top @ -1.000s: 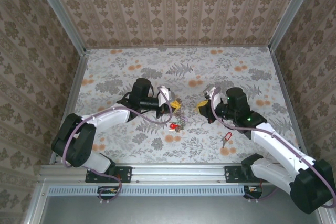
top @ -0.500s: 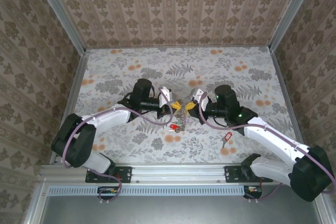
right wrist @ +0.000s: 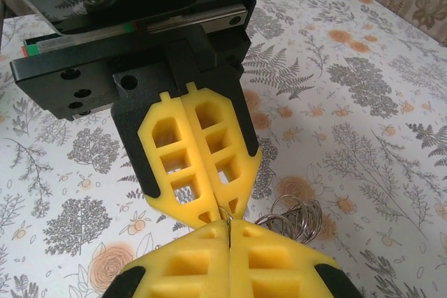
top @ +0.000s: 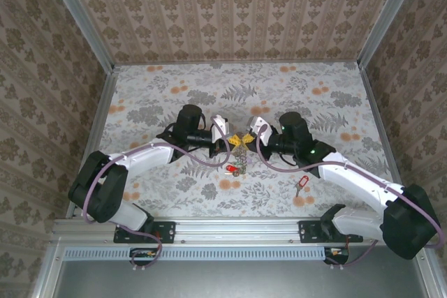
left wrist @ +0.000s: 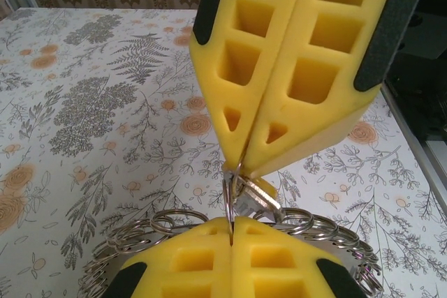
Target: Put the keys on the keyring
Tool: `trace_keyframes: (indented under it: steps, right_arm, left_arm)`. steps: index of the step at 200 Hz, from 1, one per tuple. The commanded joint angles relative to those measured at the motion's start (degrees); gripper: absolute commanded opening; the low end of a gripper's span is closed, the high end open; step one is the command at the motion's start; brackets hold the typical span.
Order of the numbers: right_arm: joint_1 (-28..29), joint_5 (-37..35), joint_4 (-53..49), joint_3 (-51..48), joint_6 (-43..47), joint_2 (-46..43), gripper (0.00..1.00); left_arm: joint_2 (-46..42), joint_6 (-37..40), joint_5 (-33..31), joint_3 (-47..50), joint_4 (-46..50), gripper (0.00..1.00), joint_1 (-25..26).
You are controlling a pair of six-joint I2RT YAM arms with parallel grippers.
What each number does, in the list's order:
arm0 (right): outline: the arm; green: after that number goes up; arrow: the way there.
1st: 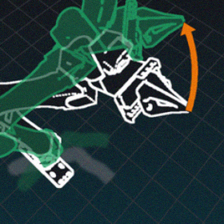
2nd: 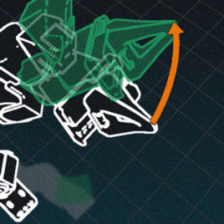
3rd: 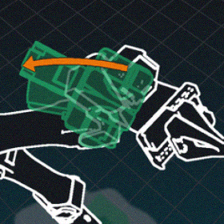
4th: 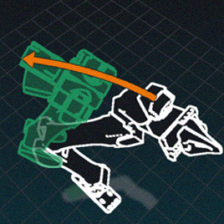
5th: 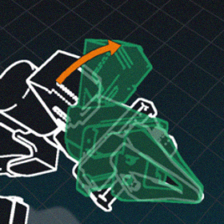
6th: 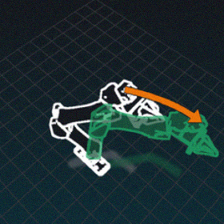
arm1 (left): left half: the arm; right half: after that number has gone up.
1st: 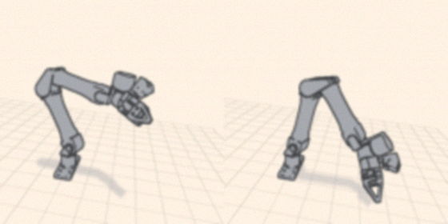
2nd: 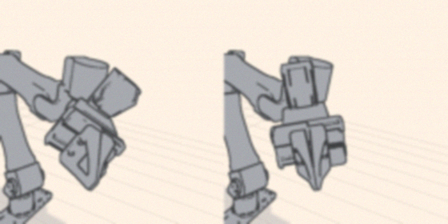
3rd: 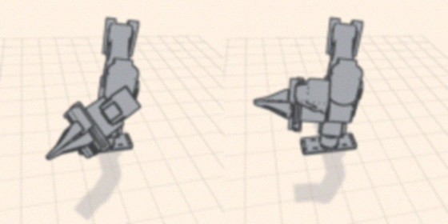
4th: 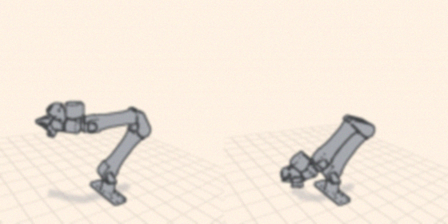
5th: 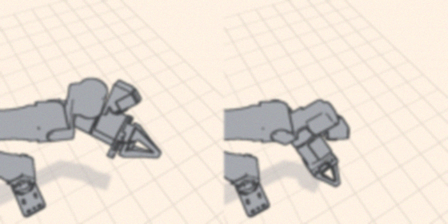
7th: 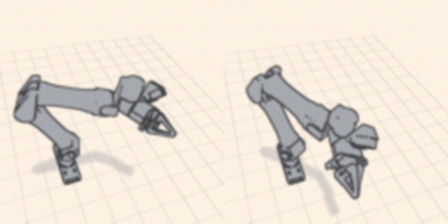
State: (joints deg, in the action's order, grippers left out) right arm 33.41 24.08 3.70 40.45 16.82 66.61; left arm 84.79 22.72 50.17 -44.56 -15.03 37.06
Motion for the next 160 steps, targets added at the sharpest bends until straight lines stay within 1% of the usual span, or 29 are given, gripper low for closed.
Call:
trace_keyframes:
  steps: [1,23,45,64,90,129,160]
  right_arm:
    - [0.61,-2.98,1.93,1.78,1.52,0.6,0.0]
    - [0.79,-3.83,-0.22,2.53,2.08,1.19,0.0]
    - [1.03,-5.23,0.39,2.02,2.09,1.0,0.0]
    - [1.13,-9.19,1.17,1.57,0.72,0.63,0.0]
    - [1.14,-11.88,-1.85,2.76,-1.87,0.62,0.0]
    - [0.92,-12.65,-3.44,2.37,-5.39,0.19,0.0]
    - [-0.39,-10.67,-5.11,3.0,-9.48,0.95,0.0]
  left_arm:
    - [0.37,-0.05,2.65,-1.78,-1.95,0.0,0.21]
    - [0.37,-0.04,2.72,-1.86,-1.95,0.0,0.21]
    - [0.28,-0.07,2.67,-1.79,-2.07,0.0,0.21]
    - [0.22,0.04,2.74,-1.76,-2.27,0.0,0.21]
    - [0.28,0.04,2.69,-1.18,-3.24,0.0,0.21]
    - [0.68,-0.05,3.07,-0.54,-5.05,0.0,0.21]
    - [1.19,-0.56,2.41,0.08,-7.08,0.0,0.21]
